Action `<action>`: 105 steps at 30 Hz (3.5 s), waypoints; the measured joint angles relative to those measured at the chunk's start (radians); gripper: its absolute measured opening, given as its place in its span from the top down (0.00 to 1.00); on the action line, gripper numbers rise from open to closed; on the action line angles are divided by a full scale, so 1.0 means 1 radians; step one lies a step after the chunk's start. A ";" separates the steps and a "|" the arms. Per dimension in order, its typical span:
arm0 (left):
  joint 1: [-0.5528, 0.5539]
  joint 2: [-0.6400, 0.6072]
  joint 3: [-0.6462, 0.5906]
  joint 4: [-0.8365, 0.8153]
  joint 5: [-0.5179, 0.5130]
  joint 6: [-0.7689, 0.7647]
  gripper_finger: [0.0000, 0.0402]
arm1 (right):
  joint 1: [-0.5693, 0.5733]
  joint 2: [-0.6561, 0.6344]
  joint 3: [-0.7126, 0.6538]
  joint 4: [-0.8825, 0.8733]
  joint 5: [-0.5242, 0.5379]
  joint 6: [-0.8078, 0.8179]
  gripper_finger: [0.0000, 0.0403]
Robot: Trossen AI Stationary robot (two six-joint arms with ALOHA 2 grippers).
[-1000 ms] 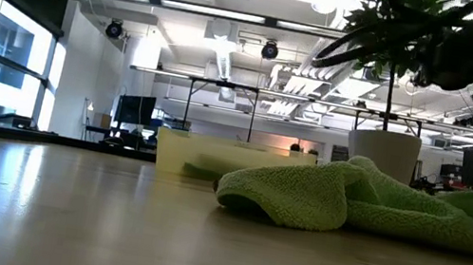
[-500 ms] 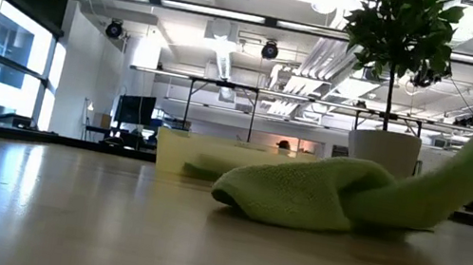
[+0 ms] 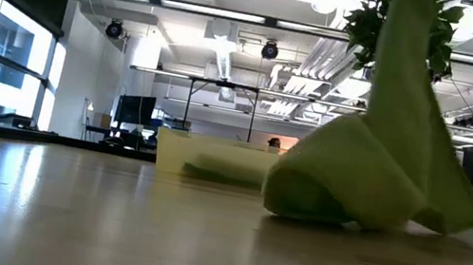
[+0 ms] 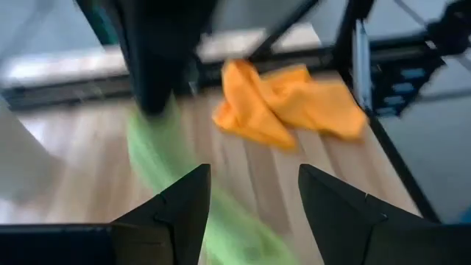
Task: Fold microfiber towels
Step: Fold the light green microfiber cloth
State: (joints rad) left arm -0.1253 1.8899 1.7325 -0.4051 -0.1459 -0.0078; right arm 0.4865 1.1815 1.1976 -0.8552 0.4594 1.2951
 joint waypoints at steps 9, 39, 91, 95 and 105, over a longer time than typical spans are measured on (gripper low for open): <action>0.010 0.008 0.000 0.031 -0.003 0.163 0.51 | -0.009 0.004 0.000 0.165 -0.465 -0.803 1.00; 0.034 0.057 0.000 0.387 0.355 0.255 0.51 | -0.030 0.075 0.228 0.131 -0.645 -0.548 1.00; -0.044 0.092 0.000 0.368 0.462 0.248 0.51 | 0.036 0.608 1.065 -0.712 -0.458 -1.149 1.00; -0.040 0.075 0.000 0.359 0.458 0.254 0.51 | 0.054 0.608 1.064 -0.713 -0.524 -1.045 1.00; -0.042 0.074 0.001 0.130 0.541 0.243 0.51 | 0.115 0.607 1.064 -0.715 -0.452 -0.954 1.00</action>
State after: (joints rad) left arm -0.1677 1.9636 1.7332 -0.2748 0.3948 0.2349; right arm 0.6016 1.7889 2.2616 -1.5703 0.0078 0.3407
